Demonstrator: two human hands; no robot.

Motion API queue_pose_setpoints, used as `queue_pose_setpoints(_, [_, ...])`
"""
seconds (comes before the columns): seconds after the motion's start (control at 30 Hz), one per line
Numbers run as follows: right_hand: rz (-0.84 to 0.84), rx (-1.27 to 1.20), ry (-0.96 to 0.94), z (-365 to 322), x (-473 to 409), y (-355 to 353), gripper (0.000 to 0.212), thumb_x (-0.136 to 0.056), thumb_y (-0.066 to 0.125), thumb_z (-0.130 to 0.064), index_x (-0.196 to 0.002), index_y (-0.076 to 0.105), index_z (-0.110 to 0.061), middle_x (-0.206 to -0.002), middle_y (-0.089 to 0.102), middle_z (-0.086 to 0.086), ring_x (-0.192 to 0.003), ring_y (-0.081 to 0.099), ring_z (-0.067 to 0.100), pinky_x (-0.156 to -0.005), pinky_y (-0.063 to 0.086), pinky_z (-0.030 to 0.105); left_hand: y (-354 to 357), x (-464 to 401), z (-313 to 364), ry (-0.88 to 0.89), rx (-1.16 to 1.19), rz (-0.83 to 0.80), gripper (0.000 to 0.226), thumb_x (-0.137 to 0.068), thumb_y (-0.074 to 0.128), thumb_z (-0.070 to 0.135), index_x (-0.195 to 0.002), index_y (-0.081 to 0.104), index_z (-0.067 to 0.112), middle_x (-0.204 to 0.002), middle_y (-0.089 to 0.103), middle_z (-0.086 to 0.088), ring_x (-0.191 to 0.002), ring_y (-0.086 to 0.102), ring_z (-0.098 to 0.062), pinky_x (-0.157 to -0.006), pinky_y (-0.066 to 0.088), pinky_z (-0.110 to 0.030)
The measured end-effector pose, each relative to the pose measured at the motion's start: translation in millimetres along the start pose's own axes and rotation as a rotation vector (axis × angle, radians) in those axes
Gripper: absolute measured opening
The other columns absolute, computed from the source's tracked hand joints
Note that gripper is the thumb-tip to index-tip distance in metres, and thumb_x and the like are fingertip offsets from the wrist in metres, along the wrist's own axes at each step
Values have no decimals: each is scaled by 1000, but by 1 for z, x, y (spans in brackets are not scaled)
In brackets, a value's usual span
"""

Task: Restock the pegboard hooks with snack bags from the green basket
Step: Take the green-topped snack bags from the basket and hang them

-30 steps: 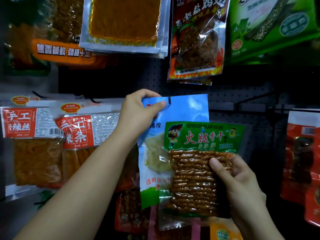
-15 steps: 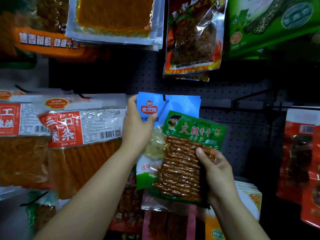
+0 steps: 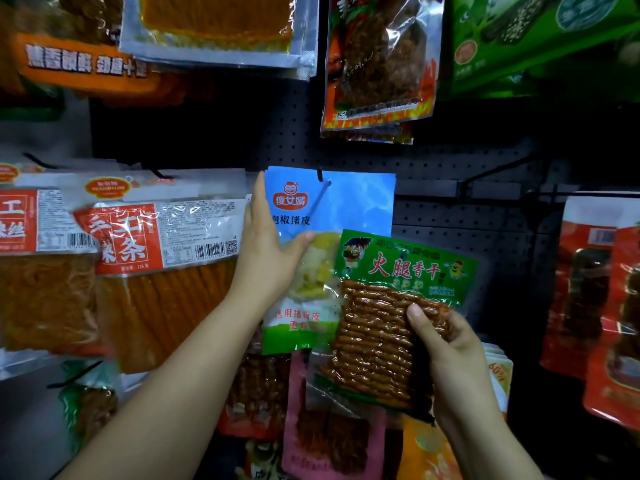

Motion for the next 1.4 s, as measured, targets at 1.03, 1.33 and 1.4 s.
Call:
queue_pose_setpoints(1.03, [8, 232, -507, -199, -40, -91, 13, -89, 61, -27, -84, 66, -15, -84, 76, 3, -78, 73, 14, -67, 59, 27, 134, 8, 151, 59, 634, -174, 13, -87, 65, 30, -78, 73, 35, -82, 76, 3, -82, 72, -17, -80, 57, -46])
queue_pose_setpoints(1.33, [108, 326, -775, -234, -49, -75, 12, -93, 60, -23, -86, 66, -15, -84, 74, 3, -83, 71, 16, -74, 58, 33, 122, -25, 174, 219, 698, -86, 10, -81, 66, 31, -79, 74, 34, -85, 76, 5, -84, 73, -16, -75, 57, -35])
queue_pose_setpoints(1.4, [162, 409, -809, -236, -50, -72, 14, -93, 59, -24, -85, 64, -14, -85, 71, 6, -84, 69, 23, -77, 56, 45, 123, -29, 173, 192, 709, -87, 10, -81, 66, 29, -77, 75, 31, -83, 76, 4, -83, 73, -16, -72, 57, -32])
Point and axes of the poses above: each hand's wrist, its own x-axis away from the middle knuckle, its own y-axis out of the palm, z = x × y, the point moved 4 cm from there along -x, towards the middle knuckle
